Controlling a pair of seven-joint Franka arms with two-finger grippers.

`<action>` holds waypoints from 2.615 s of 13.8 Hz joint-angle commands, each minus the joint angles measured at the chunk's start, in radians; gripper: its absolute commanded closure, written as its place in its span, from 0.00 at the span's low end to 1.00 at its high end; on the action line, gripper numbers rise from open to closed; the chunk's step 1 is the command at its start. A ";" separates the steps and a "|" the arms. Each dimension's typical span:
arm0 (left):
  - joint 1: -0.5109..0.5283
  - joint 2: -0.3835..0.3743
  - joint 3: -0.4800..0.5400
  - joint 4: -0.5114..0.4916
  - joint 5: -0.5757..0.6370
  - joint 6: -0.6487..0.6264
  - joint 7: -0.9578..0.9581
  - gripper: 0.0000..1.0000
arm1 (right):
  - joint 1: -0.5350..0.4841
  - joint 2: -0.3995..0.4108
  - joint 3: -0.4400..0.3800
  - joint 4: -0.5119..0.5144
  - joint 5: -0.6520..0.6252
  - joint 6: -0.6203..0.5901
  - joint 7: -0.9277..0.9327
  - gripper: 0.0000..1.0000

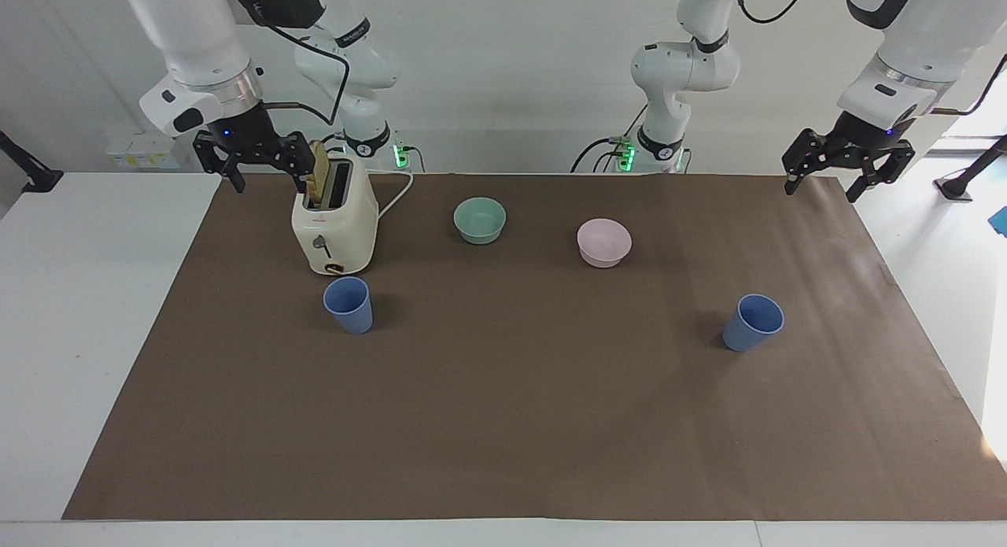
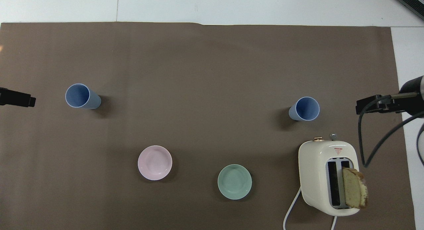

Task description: Stack blue cups with both arms

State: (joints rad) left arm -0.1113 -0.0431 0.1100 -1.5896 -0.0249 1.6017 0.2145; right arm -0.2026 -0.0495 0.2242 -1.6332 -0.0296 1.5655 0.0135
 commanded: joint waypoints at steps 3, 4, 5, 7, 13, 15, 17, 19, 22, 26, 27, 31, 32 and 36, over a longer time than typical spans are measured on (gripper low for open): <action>0.002 -0.004 0.002 0.013 -0.009 -0.020 -0.004 0.00 | -0.012 -0.030 0.003 -0.036 0.020 0.021 0.009 0.00; 0.001 -0.004 0.002 0.013 -0.009 -0.022 -0.004 0.00 | -0.012 -0.030 0.003 -0.036 0.020 0.021 0.009 0.00; 0.002 -0.004 0.002 0.013 -0.009 -0.020 -0.004 0.00 | -0.012 -0.030 0.003 -0.036 0.020 0.021 0.009 0.00; 0.002 -0.004 0.002 0.013 -0.009 -0.020 -0.004 0.00 | -0.012 -0.029 0.003 -0.036 0.020 0.021 0.009 0.00; 0.001 -0.004 0.000 0.013 -0.009 -0.019 -0.007 0.00 | -0.012 -0.029 0.003 -0.036 0.020 0.021 0.005 0.00; -0.002 -0.004 0.000 0.013 -0.009 -0.020 -0.006 0.00 | -0.014 -0.029 0.003 -0.036 0.020 0.021 0.005 0.00; -0.007 -0.003 -0.001 0.013 -0.009 -0.013 -0.006 0.00 | -0.015 -0.029 0.001 -0.036 0.020 0.021 0.005 0.00; -0.008 -0.003 -0.003 0.013 -0.009 -0.014 -0.004 0.00 | -0.015 -0.027 0.001 -0.036 0.020 0.019 0.006 0.00; -0.008 -0.004 -0.003 0.007 -0.009 -0.009 -0.006 0.00 | -0.017 -0.027 0.003 -0.034 0.020 0.018 0.005 0.00; -0.002 -0.003 -0.006 0.000 -0.010 0.030 -0.009 0.00 | -0.018 -0.026 0.000 -0.033 0.020 0.021 0.009 0.00; 0.001 -0.001 -0.004 -0.010 -0.010 0.052 0.005 0.00 | -0.020 -0.026 0.000 -0.033 0.020 0.021 0.011 0.00; 0.009 0.032 -0.003 -0.064 -0.010 0.142 -0.007 0.00 | -0.026 -0.026 0.000 -0.034 0.020 0.021 0.006 0.00; 0.019 0.038 -0.003 -0.090 -0.012 0.183 -0.006 0.00 | -0.026 -0.026 0.000 -0.034 0.020 0.021 0.008 0.00; 0.028 0.043 -0.003 -0.202 -0.012 0.312 0.003 0.00 | -0.026 -0.026 0.000 -0.034 0.020 0.024 0.005 0.00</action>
State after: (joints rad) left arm -0.0926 0.0208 0.1105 -1.7316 -0.0252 1.8568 0.2139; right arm -0.2136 -0.0522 0.2180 -1.6387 -0.0296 1.5658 0.0137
